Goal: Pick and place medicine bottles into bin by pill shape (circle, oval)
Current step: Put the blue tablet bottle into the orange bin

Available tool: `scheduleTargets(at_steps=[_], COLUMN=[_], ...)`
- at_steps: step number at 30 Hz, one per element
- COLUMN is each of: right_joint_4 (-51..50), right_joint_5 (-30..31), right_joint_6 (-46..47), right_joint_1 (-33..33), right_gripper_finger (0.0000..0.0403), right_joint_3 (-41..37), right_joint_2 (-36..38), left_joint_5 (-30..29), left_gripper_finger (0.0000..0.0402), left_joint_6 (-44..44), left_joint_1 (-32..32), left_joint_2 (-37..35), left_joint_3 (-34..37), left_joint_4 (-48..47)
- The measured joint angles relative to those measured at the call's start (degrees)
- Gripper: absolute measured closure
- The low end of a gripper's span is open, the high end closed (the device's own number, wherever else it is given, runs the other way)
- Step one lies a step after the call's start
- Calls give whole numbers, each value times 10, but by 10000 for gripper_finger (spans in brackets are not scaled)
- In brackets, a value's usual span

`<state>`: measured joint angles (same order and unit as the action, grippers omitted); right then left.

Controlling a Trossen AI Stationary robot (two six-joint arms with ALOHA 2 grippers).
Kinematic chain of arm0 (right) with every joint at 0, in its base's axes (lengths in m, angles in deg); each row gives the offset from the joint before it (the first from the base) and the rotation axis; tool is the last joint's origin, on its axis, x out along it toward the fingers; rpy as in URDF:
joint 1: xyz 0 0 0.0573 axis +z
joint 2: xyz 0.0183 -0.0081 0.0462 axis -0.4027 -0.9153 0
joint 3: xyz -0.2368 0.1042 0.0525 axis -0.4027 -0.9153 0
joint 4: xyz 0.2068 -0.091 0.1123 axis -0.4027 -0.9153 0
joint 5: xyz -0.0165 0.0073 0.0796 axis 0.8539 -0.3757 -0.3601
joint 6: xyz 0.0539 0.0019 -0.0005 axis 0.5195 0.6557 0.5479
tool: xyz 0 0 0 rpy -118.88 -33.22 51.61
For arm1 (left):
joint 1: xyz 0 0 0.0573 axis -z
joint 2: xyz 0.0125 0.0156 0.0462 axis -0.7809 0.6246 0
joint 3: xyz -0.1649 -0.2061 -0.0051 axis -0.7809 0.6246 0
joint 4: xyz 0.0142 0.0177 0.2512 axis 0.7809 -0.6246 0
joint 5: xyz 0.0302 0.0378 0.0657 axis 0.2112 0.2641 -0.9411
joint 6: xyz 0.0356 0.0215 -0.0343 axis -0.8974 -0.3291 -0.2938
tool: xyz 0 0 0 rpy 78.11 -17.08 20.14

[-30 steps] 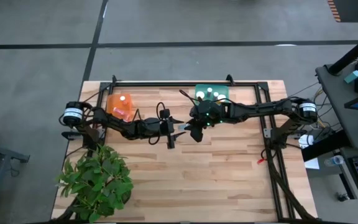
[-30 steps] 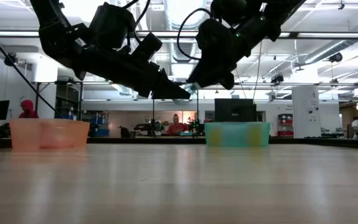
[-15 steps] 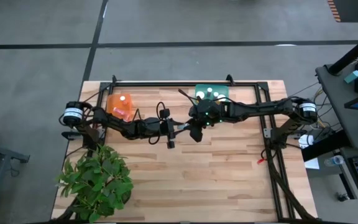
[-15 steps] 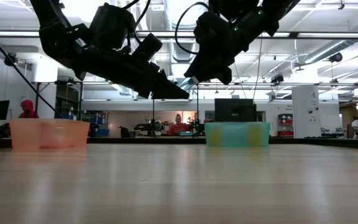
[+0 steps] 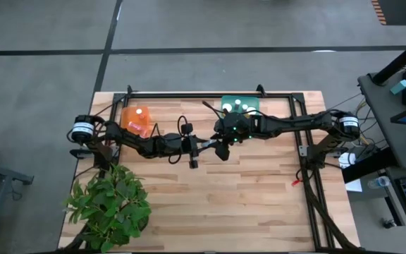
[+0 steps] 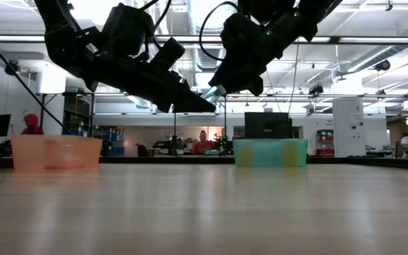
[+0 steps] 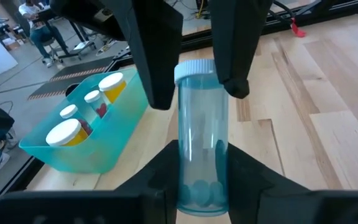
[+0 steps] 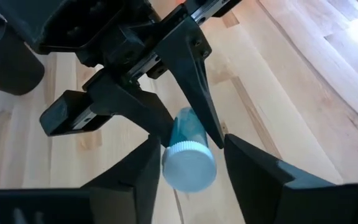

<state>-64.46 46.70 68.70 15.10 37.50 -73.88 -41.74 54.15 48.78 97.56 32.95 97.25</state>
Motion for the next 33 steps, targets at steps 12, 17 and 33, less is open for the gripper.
scheduleTargets(at_steps=[12, 17, 33], right_joint_4=[0, -9, 48], right_joint_5=[0, -1, 23], right_joint_6=[-12, -26, -112], right_joint_1=[0, 0, 18], right_gripper_finger=[165, 161, 175], right_joint_3=[0, 0, -142], right_joint_2=[22, 47, 258], left_joint_5=[0, 0, 104], left_gripper_finger=[320, 320, 319], left_joint_6=[-1, -5, -15], left_joint_1=[0, 0, 0], left_joint_2=[0, 0, 0], left_joint_3=[1, 1, 8], left_joint_4=[0, 1, 114])
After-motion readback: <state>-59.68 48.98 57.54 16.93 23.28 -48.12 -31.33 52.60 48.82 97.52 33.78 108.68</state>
